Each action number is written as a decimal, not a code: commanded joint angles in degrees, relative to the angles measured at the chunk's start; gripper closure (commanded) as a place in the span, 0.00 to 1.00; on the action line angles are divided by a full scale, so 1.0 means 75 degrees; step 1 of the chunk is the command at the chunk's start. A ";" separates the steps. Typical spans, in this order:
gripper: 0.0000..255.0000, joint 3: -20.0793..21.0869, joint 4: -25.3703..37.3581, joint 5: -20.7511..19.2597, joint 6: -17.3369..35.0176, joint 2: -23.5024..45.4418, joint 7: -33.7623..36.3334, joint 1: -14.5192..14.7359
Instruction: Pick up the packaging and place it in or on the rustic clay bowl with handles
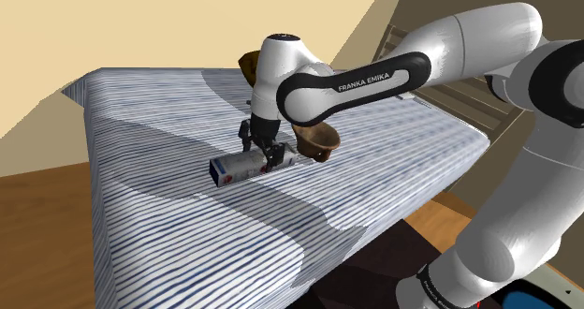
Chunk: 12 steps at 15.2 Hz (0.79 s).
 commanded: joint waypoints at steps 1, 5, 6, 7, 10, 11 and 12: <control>1.00 0.0000 0.0000 0.0000 0.0000 0.0000 0.0000 0.0000; 1.00 0.0000 -0.0001 0.0000 0.0001 0.0000 0.0001 0.0000; 1.00 0.0000 -0.0001 0.0000 0.0001 0.0000 0.0000 0.0000; 1.00 0.0000 -0.0001 0.0000 0.0001 -0.0001 0.0000 0.0000; 1.00 0.0000 -0.0001 0.0000 0.0001 0.0000 0.0000 0.0000; 1.00 0.0022 0.0043 0.0058 -0.0084 -0.0060 -0.0039 -0.0021; 1.00 0.0043 0.0091 0.0114 -0.0171 -0.0118 -0.0076 -0.0040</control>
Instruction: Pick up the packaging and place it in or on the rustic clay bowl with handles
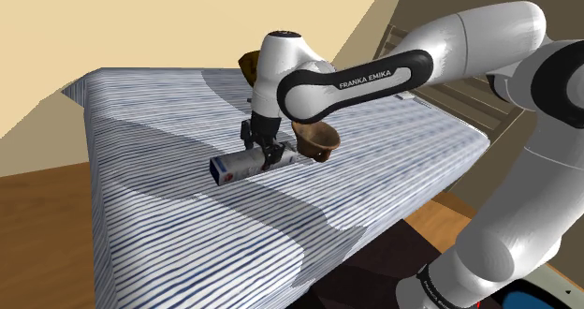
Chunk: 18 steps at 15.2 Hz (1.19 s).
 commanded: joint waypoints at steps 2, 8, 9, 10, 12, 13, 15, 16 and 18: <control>1.00 0.0059 0.0141 0.0154 -0.0248 -0.0163 -0.0094 -0.0046; 1.00 0.0142 0.0481 0.0437 -0.0789 -0.0463 -0.0283 -0.0133; 1.00 0.0152 0.0544 0.0478 -0.0881 -0.0507 -0.0311 -0.0144; 1.00 0.0161 0.0609 0.0517 -0.0973 -0.0549 -0.0337 -0.0155; 1.00 0.0177 0.0744 0.0588 -0.1161 -0.0628 -0.0386 -0.0174; 1.00 0.0183 0.0815 0.0622 -0.1255 -0.0664 -0.0408 -0.0182; 1.00 0.0195 0.0961 0.0682 -0.1445 -0.0730 -0.0450 -0.0197; 1.00 0.0200 0.1037 0.0709 -0.1541 -0.0760 -0.0468 -0.0202; 1.00 0.0208 0.1195 0.0758 -0.1734 -0.0814 -0.0502 -0.0212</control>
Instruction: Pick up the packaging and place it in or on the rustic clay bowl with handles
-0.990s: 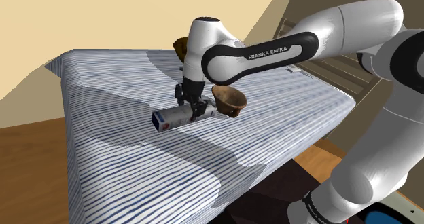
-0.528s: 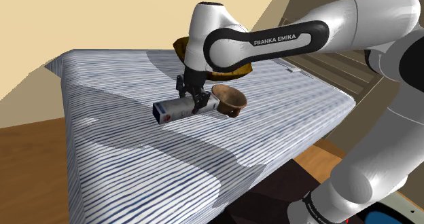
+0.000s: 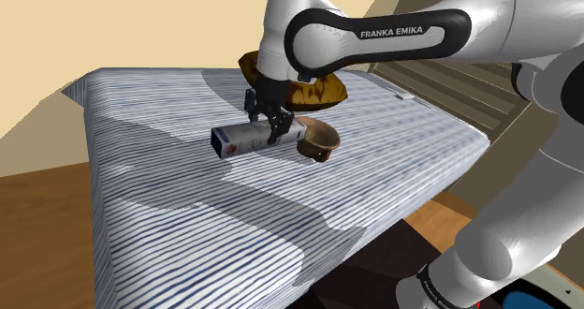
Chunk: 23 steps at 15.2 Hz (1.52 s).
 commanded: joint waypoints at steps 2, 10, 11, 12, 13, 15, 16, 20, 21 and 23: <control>1.00 0.0007 0.0255 0.0065 -0.0299 -0.0071 -0.0058 -0.0019; 1.00 0.0030 0.0998 0.0150 -0.1100 -0.0160 -0.0118 -0.0017; 1.00 0.0033 0.1100 0.0152 -0.1203 -0.0161 -0.0120 -0.0013; 1.00 0.0036 0.1205 0.0152 -0.1306 -0.0159 -0.0120 -0.0008; 1.00 0.0037 0.1263 0.0153 -0.1365 -0.0159 -0.0122 -0.0006; 1.00 -0.0123 0.0913 0.0478 -0.1294 -0.0583 -0.0648 -0.0334; 1.00 -0.0216 0.0753 0.0625 -0.1268 -0.0779 -0.0910 -0.0479; 1.00 -0.0675 0.0222 0.1087 -0.1217 -0.1433 -0.1914 -0.0928; 1.00 -0.0794 0.0114 0.1170 -0.1213 -0.1564 -0.2152 -0.1026; 1.00 -0.1051 -0.0074 0.1301 -0.1213 -0.1786 -0.2610 -0.1191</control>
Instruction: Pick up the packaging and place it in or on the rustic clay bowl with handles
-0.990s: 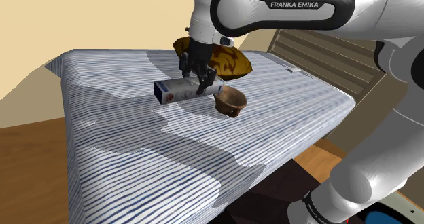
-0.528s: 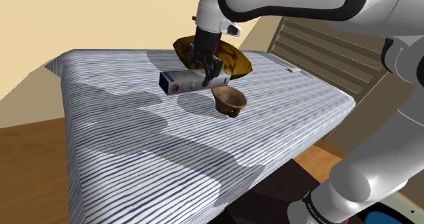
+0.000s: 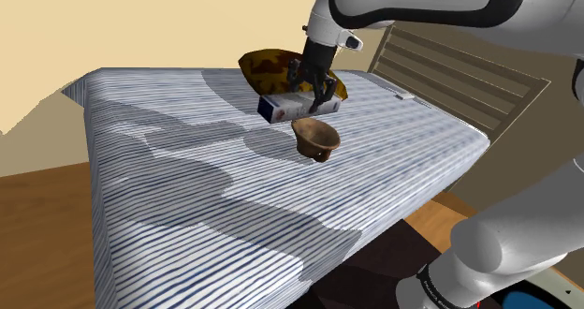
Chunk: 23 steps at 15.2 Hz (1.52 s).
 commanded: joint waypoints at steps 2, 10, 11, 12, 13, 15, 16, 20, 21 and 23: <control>1.00 -0.0391 -0.0229 0.0126 0.0018 -0.0241 -0.0698 -0.0256; 1.00 -0.0802 -0.0811 0.0202 0.0409 -0.0429 -0.1425 -0.0511; 1.00 -0.0795 -0.0906 0.0201 0.0511 -0.0421 -0.1423 -0.0508; 1.00 -0.0789 -0.1000 0.0199 0.0613 -0.0412 -0.1421 -0.0505; 1.00 -0.0781 -0.1092 0.0195 0.0716 -0.0400 -0.1418 -0.0502; 1.00 -0.0766 -0.1272 0.0186 0.0920 -0.0371 -0.1410 -0.0497; 1.00 -0.0757 -0.1359 0.0180 0.1023 -0.0353 -0.1404 -0.0494; 1.00 -0.0715 -0.1747 0.0133 0.1505 -0.0243 -0.1366 -0.0484; 1.00 -0.0715 -0.1749 0.0135 0.1505 -0.0245 -0.1367 -0.0484; 1.00 -0.0715 -0.1747 0.0134 0.1505 -0.0243 -0.1366 -0.0484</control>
